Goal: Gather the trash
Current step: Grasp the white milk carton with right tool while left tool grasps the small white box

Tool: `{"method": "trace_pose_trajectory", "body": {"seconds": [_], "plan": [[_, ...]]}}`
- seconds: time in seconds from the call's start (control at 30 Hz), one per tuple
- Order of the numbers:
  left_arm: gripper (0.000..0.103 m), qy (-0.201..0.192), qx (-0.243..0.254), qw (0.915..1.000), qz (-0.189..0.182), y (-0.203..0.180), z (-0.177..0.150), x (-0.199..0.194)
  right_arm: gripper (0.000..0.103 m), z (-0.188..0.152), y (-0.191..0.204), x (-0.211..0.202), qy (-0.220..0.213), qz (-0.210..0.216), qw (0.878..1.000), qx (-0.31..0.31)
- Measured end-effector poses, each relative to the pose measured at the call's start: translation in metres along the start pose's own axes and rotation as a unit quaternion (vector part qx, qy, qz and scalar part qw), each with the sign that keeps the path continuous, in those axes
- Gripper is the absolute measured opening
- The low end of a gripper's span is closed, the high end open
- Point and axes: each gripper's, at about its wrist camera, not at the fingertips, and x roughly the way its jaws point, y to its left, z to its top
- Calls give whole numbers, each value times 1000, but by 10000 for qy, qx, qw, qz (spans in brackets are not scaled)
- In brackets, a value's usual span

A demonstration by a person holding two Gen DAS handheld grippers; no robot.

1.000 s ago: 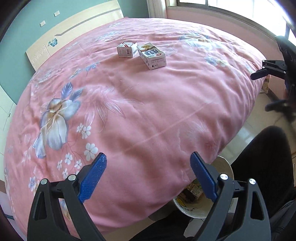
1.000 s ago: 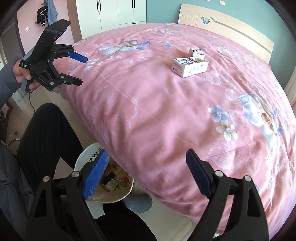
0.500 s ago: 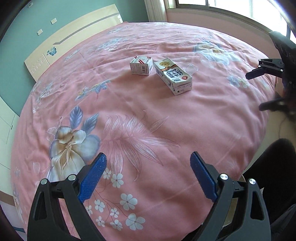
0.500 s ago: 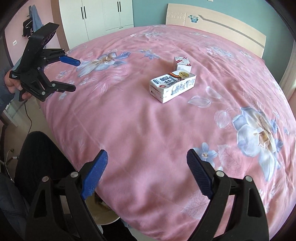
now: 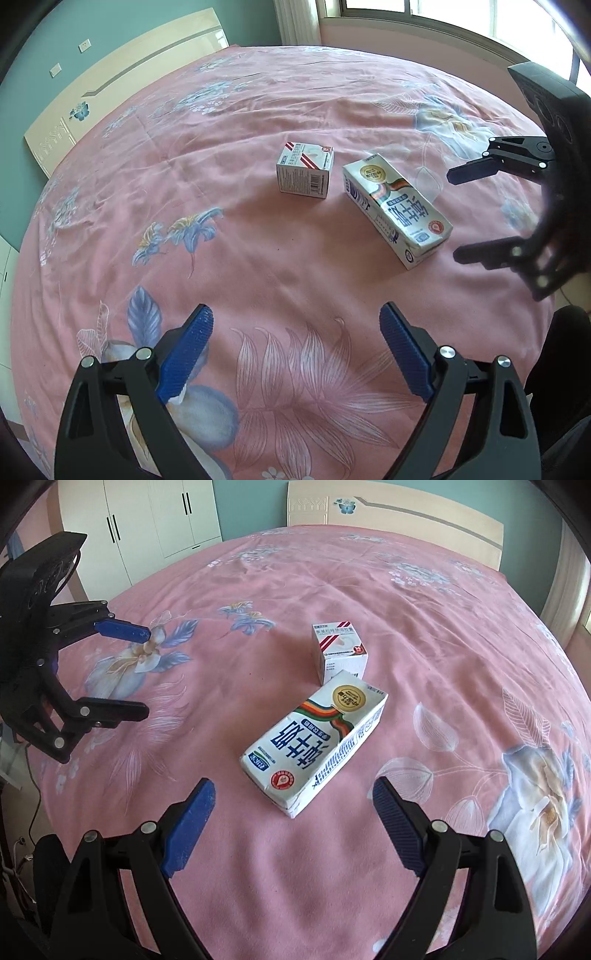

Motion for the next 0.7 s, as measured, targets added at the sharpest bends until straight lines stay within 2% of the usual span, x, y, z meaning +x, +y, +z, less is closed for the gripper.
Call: {"method": "trace_pose_trajectory", "body": {"seconds": [0.2,0.3,0.53,0.6,0.7], "plan": [[93,-118,-75,9989,-441,28,38,27,86,21,-3,25,158,-200,9994,250],[93,-86,86,9975,-691,33,53,42,86,28,-7,43,343,-393,9979,379],[93,58,294,9968,-747,29,77,77,86,27,-13,64,528,-578,9964,338],[93,94,376,9962,-780,23,80,85,77,26,-14,62,543,-464,9972,238],[93,129,457,9959,-774,16,85,95,68,24,-17,60,603,-535,9967,103]]}}
